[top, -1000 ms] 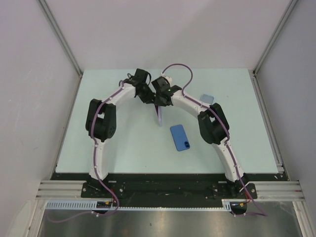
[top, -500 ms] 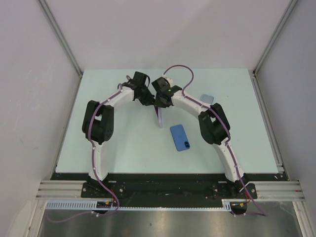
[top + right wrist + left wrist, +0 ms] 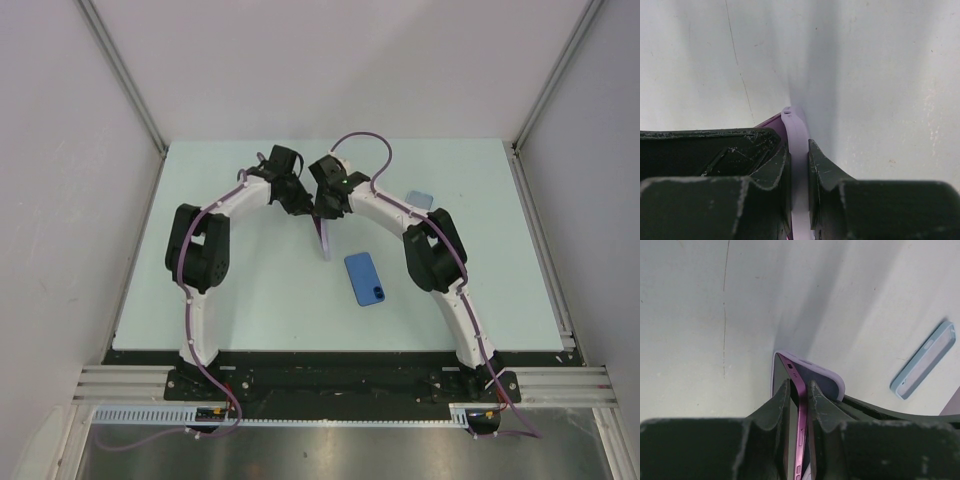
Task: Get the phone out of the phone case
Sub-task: Remove the phone case from the phone.
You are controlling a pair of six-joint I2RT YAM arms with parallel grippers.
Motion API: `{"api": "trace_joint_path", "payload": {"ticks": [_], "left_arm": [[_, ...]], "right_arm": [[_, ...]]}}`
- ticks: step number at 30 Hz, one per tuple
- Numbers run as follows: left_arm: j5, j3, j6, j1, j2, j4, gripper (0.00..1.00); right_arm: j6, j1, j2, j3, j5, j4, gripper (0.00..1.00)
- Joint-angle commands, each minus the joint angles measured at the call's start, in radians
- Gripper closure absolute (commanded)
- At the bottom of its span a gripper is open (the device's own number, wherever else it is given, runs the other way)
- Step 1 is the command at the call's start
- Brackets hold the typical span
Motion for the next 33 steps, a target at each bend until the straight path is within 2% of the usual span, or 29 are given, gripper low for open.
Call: {"api": "trace_joint_path", "payload": {"ticks": [1, 4, 8, 14, 19, 26, 29, 33], "left_arm": [[-0.038, 0.045, 0.149, 0.053, -0.027, -0.304, 0.99], [-0.041, 0.167, 0.208, 0.049, 0.059, -0.401, 0.9], [-0.151, 0.331, 0.262, 0.027, 0.136, -0.545, 0.82], [-0.276, 0.362, 0.281, -0.008, 0.167, -0.639, 0.83], [-0.308, 0.388, 0.293, -0.027, 0.187, -0.694, 0.78], [-0.356, 0.443, 0.31, -0.05, 0.25, -0.753, 0.87], [-0.37, 0.438, 0.307, -0.054, 0.257, -0.753, 0.99], [-0.402, 0.409, 0.308, -0.054, 0.251, -0.753, 1.0]], "right_arm": [[-0.051, -0.118, 0.011, -0.002, 0.174, -0.154, 1.0], [-0.074, -0.099, 0.014, -0.005, 0.159, -0.123, 1.0], [-0.078, -0.085, 0.006, -0.045, 0.162, -0.074, 1.0], [-0.048, -0.098, 0.002, -0.071, 0.152, -0.042, 1.0], [-0.036, -0.099, 0.002, -0.045, 0.157, -0.045, 1.0], [-0.021, -0.102, 0.002, -0.039, 0.156, -0.045, 1.0], [-0.016, -0.102, 0.0, -0.037, 0.145, -0.042, 1.0], [-0.016, -0.105, -0.003, -0.041, 0.148, -0.042, 1.0]]}}
